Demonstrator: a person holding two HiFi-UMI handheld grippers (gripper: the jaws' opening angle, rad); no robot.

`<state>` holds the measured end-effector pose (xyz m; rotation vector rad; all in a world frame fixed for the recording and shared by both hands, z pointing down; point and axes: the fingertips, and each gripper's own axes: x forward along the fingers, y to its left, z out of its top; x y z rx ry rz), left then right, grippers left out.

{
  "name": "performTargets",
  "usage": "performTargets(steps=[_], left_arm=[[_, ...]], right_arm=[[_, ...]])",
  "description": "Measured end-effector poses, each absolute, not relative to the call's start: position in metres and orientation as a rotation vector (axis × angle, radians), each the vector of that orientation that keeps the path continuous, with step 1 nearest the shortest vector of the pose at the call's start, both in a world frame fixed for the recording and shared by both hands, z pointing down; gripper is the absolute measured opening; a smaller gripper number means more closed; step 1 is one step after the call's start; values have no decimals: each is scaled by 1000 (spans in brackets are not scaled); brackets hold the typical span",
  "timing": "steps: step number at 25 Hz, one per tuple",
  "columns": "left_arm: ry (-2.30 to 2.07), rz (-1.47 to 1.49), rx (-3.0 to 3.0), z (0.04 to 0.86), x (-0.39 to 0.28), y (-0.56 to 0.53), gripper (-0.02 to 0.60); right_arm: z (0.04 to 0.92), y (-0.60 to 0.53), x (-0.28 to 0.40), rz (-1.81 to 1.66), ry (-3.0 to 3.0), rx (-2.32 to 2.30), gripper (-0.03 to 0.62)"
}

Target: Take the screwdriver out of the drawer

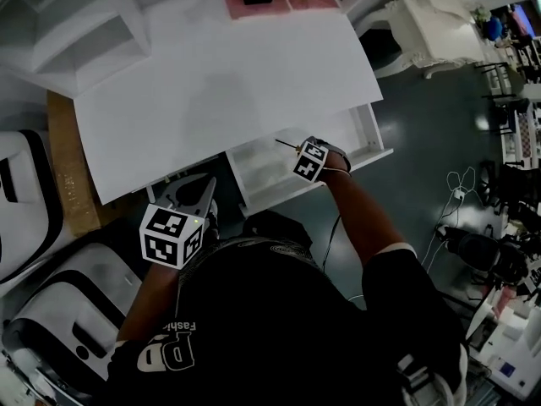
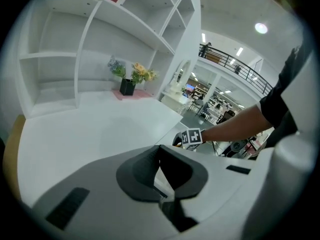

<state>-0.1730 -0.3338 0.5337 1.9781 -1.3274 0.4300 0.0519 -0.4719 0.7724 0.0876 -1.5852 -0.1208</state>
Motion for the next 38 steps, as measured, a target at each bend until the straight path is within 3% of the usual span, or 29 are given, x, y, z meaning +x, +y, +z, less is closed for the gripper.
performTargets(steps=[11, 22, 28, 38], left_arm=[[-1242, 457, 2111, 523, -177, -329, 14], [-1167, 459, 2202, 511, -179, -322, 14], [-1130, 452, 2225, 504, -175, -313, 14], [-1104, 435, 2284, 487, -173, -307, 14]], right_arm=[[712, -448, 31, -155, -1699, 213, 87], [636, -436, 16, 370, -2100, 736, 83], [608, -433, 21, 855, -2304, 1024, 81], [556, -399, 8, 1406, -2550, 1175, 81]])
